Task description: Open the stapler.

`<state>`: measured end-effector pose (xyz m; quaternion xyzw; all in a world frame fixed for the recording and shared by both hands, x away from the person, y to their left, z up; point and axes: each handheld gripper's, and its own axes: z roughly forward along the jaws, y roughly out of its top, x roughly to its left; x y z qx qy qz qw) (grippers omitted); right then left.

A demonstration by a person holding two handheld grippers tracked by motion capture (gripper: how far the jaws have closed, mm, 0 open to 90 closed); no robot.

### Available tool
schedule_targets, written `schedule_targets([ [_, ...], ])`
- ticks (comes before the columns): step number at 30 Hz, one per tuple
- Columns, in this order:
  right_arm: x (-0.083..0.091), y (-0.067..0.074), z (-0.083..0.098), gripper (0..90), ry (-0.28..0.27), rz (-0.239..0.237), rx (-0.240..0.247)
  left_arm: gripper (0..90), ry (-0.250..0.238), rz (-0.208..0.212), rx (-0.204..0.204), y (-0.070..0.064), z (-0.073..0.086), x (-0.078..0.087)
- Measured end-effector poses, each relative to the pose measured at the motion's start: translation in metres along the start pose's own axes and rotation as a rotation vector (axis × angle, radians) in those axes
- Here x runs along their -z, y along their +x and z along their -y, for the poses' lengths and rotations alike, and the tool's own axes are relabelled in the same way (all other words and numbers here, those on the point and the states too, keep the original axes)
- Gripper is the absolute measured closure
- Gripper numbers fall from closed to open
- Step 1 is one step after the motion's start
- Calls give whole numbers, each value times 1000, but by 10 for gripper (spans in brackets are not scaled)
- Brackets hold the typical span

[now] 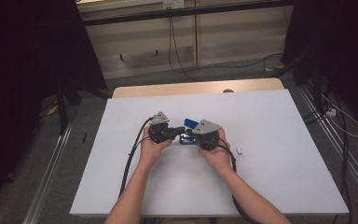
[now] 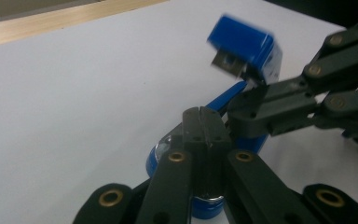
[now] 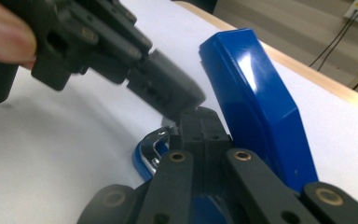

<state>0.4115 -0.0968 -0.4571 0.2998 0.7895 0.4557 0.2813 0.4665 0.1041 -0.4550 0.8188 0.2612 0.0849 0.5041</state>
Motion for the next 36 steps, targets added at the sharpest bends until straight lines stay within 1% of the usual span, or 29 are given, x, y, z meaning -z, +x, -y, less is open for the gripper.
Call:
schedule_targets([
  [1, 0, 0, -1, 900, -2, 0, 0, 900, 0, 0, 2, 0, 0, 0],
  [3, 0, 1, -1, 900, 2, 9, 15, 900, 8, -12, -18, -3, 0, -2],
  [4, 0, 1, -1, 900, 5, 8, 18, 900, 25, -23, -32, -3, 0, -2],
  [5, 0, 1, -1, 900, 5, 8, 18, 900, 25, -23, -32, -3, 0, -2],
  [6, -1, 2, -1, 900, 3, 17, 18, 900, 24, -28, -42, -4, 2, -4],
  [9, -2, 2, -2, 900, -1, 15, 12, 900, 18, -26, -32, -5, 2, -6],
  [10, -2, 2, -3, 900, 4, 20, 16, 900, 21, -26, -46, -5, 2, -6],
  [11, -2, 2, -4, 900, 2, 22, 19, 900, 19, -27, -44, -6, 3, -7],
  [13, -2, 2, -8, 900, -1, 35, 21, 900, 16, -28, -35, -7, 3, -9],
  [14, -2, 1, -10, 900, -1, 42, 23, 900, 17, -30, -40, -8, 3, -9],
  [16, -2, -1, -13, 900, 5, 50, 24, 900, 17, -30, -34, -8, 3, -9],
  [18, -2, -1, -14, 900, 8, 57, 29, 900, 22, -30, -40, -7, 2, -9],
  [19, -1, -1, -15, 900, 12, 68, 38, 900, 20, -28, -35, -8, 3, -10],
  [21, 0, -2, -16, 900, 7, 80, 38, 900, 26, -31, -38, -8, 2, -9],
  [24, 5, -6, -18, 900, -4, 106, 33, 900, 29, -34, -41, -8, 2, -10],
  [26, 7, -8, -19, 900, -6, 110, 28, 900, 29, -34, -40, -9, 2, -10],
  [27, 12, -12, -22, 900, -14, 120, 5, 900, 29, -34, -39, -9, 2, -10],
  [28, 14, -14, -23, 900, -15, 134, 14, 900, 26, -33, -31, -9, 2, -11],
  [29, 17, -15, -25, 900, -12, 146, 25, 900, 30, -33, -32, -9, 1, -11],
  [30, 20, -16, -27, 900, -10, 162, 28, 900, 31, -30, -39, -10, 1, -12],
  [31, 22, -18, -28, 900, -14, 168, 11, 900, 42, -35, -58, -10, 0, -12],
  [32, 25, -19, -29, 900, -12, 177, 2, 900, 56, -31, -58, -12, 0, -12],
  [33, 28, -21, -30, 900, -5, 204, 19, 900, 56, -31, -58, -12, 0, -12],
  [34, 30, -24, -30, 900, 4, 224, 31, 900, 59, -39, -77, -13, -1, -13],
  [35, 32, -27, -30, 900, 9, 225, 19, 900, 64, -46, -81, -14, -1, -12],
  [36, 34, -30, -29, 900, 6, 216, 3, 900, 58, -46, -82, -14, -1, -13],
])
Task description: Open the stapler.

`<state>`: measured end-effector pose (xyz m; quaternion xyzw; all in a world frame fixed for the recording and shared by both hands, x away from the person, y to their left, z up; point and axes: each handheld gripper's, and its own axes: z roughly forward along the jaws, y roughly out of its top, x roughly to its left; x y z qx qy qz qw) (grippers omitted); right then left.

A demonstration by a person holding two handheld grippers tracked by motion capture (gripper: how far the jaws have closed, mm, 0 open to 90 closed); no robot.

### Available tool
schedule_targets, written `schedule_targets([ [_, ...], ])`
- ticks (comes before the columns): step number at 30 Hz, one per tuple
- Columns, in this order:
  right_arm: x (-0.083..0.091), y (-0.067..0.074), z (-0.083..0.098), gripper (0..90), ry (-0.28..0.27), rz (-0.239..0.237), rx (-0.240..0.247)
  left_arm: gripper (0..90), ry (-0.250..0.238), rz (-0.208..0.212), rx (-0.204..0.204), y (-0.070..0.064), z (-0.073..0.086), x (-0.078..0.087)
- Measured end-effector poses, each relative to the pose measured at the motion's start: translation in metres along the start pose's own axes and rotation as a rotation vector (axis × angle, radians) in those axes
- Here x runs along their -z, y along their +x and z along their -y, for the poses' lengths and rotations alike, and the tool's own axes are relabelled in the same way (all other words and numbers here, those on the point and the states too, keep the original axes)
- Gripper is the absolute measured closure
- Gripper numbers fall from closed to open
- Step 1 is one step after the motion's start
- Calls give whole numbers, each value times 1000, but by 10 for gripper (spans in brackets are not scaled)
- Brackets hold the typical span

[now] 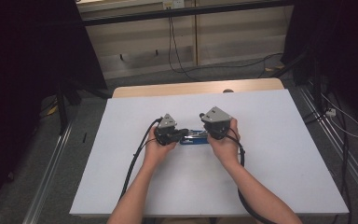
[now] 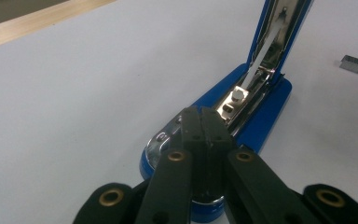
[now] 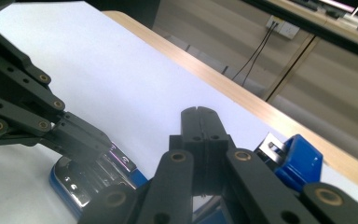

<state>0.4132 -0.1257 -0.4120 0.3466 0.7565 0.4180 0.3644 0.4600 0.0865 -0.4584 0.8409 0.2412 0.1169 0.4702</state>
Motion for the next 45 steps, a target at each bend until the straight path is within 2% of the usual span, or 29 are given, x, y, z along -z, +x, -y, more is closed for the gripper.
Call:
schedule_targets([
  [4, 4, -6, 5, 900, 17, 36, 23, 900, -2, 8, 15, 2, 1, 1],
  [6, 7, -12, 10, 900, 20, 38, -15, 900, -7, 10, 23, 2, 1, 0],
  [7, 7, -14, 11, 900, 23, 40, -17, 900, -7, 10, 27, 2, 1, 0],
  [9, 8, -16, 14, 900, 39, 65, 12, 900, -5, 17, 31, 2, 1, 0],
  [10, 8, -19, 17, 900, 37, 64, -3, 900, -8, 20, 32, 3, 2, 0],
  [12, 8, -24, 22, 900, 27, 38, -50, 900, -9, 21, 35, 3, 2, 0],
  [15, 10, -24, 26, 900, 30, 23, -50, 900, -15, 21, 45, 3, 2, 0],
  [20, 10, -25, 27, 900, 29, 24, -53, 900, -14, 22, 42, 4, 2, 1],
  [23, 10, -25, 27, 900, 32, 18, -43, 900, -30, 37, 72, 5, 4, 0],
  [28, 9, -26, 31, 900, 44, 16, -43, 900, -26, 36, 70, 6, 4, 1],
  [31, 8, -27, 37, 900, 56, -5, -62, 900, -33, 45, 82, 6, 4, 0],
  [40, 6, -32, 48, 900, 78, -14, -95, 900, -32, 47, 82, 6, 5, 1],
  [45, 4, -32, 51, 900, 86, -23, -97, 900, -30, 42, 71, 6, 4, 1],
])
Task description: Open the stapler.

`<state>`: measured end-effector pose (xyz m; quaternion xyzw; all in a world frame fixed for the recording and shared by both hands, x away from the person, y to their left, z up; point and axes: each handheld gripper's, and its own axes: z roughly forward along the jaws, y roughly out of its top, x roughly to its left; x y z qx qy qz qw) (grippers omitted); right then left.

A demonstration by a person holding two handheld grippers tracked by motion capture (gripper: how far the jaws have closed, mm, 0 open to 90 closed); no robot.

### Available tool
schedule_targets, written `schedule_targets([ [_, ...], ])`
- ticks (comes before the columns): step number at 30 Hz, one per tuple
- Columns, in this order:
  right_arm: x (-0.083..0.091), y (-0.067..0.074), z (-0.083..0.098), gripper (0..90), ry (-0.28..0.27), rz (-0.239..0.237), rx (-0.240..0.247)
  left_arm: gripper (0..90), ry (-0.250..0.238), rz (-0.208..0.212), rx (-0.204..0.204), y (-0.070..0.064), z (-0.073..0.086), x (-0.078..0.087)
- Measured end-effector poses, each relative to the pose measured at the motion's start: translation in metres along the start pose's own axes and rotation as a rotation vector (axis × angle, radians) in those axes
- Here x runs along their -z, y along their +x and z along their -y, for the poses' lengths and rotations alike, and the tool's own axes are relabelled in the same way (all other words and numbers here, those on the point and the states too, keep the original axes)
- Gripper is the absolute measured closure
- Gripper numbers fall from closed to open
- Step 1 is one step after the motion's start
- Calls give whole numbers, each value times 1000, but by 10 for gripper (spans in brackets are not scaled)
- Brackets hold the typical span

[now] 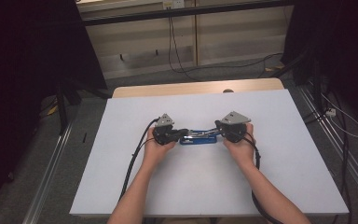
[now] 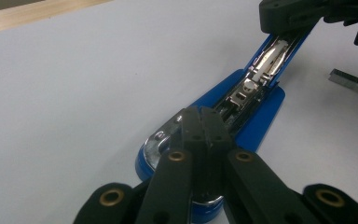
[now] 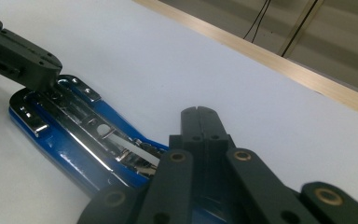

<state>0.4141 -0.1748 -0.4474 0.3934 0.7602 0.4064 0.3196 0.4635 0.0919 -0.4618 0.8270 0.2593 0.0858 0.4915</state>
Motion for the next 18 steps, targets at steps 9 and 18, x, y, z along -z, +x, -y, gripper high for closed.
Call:
schedule_targets([
  [9, -3, -3, 10, 900, 10, -8, -17, 900, -1, -5, -6, 0, 0, 0],
  [18, -3, -5, 11, 900, 9, -15, -32, 896, 2, -11, -9, -2, 0, 0],
])
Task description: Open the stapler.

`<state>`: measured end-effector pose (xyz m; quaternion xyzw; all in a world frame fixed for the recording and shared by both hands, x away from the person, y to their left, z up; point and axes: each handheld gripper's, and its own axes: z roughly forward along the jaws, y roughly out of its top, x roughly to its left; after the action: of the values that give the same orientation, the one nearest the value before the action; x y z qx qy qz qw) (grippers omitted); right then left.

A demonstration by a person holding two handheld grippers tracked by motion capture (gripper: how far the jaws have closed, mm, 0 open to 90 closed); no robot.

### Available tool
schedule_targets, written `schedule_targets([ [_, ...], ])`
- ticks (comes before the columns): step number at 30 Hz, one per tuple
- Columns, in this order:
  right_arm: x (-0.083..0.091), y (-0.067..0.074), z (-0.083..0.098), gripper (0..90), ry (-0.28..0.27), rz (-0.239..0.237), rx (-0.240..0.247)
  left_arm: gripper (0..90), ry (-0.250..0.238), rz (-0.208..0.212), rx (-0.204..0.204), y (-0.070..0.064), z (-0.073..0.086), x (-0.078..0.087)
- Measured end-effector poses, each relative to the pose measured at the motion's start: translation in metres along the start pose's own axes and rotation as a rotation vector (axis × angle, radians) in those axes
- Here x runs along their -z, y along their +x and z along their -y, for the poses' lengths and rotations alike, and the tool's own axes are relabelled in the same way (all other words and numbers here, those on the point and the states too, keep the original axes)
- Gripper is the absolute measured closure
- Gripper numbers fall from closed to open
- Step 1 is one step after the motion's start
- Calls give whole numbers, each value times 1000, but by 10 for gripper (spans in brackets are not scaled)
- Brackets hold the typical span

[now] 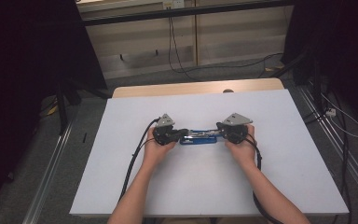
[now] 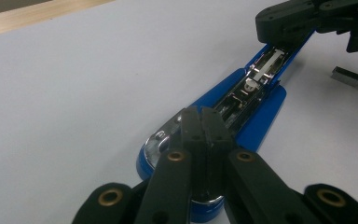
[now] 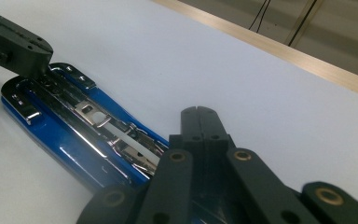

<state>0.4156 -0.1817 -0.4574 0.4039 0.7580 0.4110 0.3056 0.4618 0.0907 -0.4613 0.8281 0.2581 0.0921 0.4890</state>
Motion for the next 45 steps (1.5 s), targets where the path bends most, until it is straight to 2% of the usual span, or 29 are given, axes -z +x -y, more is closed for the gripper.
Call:
schedule_targets([
  [4, 0, -1, -1, 900, 9, -6, -9, 880, 12, -7, -7, 0, -1, 1],
  [5, 0, -1, -1, 900, 10, -9, -9, 856, -11, -3, 2, 0, -1, 2],
  [8, 0, -2, 0, 897, 9, -27, -26, 829, -15, -2, -4, -2, -5, 4],
  [10, 1, -2, 0, 847, 3, -37, -62, 794, -15, 7, 10, -2, -5, 4],
  [11, 2, -2, 0, 834, 4, -33, -65, 784, -15, 7, 10, -2, -5, 4],
  [12, 3, -3, 0, 822, 5, -36, -65, 772, -21, 15, 32, -1, -6, 5],
  [14, 5, -3, 0, 802, 9, -42, -63, 751, -20, 11, 25, -1, -6, 6],
  [17, 9, -3, 2, 769, 5, -48, -71, 705, -46, 8, 53, 0, -9, 10],
  [18, 11, -3, 2, 751, 1, -50, -74, 666, -46, -1, 51, 0, -9, 11],
  [22, 20, -4, 4, 628, -8, -52, -88, 582, -62, -5, 91, 3, -10, 16],
  [26, 33, -4, 7, 529, -21, -53, -102, 495, -49, -15, 104, 3, -11, 20],
  [27, 33, -4, 7, 529, -21, -53, -102, 470, -49, -15, 104, 3, -11, 20],
  [28, 40, -5, 9, 486, -39, -61, -105, 443, -52, -13, 121, 3, -12, 22],
  [32, 51, -8, 12, 394, -44, -55, -120, 366, -57, -26, 111, 2, -14, 25],
  [34, 55, -10, 14, 350, -37, -44, -124, 322, -62, -28, 119, 2, -15, 25],
  [37, 59, -12, 18, 305, -25, -47, -154, 249, -48, -51, 120, 3, -16, 30],
  [42, 65, -13, 25, 263, 1, -57, -136, 169, -27, -36, 121, 3, -16, 35],
  [45, 67, -13, 27, 243, 12, -55, -132, 143, -11, -48, 122, 5, -15, 41],
])
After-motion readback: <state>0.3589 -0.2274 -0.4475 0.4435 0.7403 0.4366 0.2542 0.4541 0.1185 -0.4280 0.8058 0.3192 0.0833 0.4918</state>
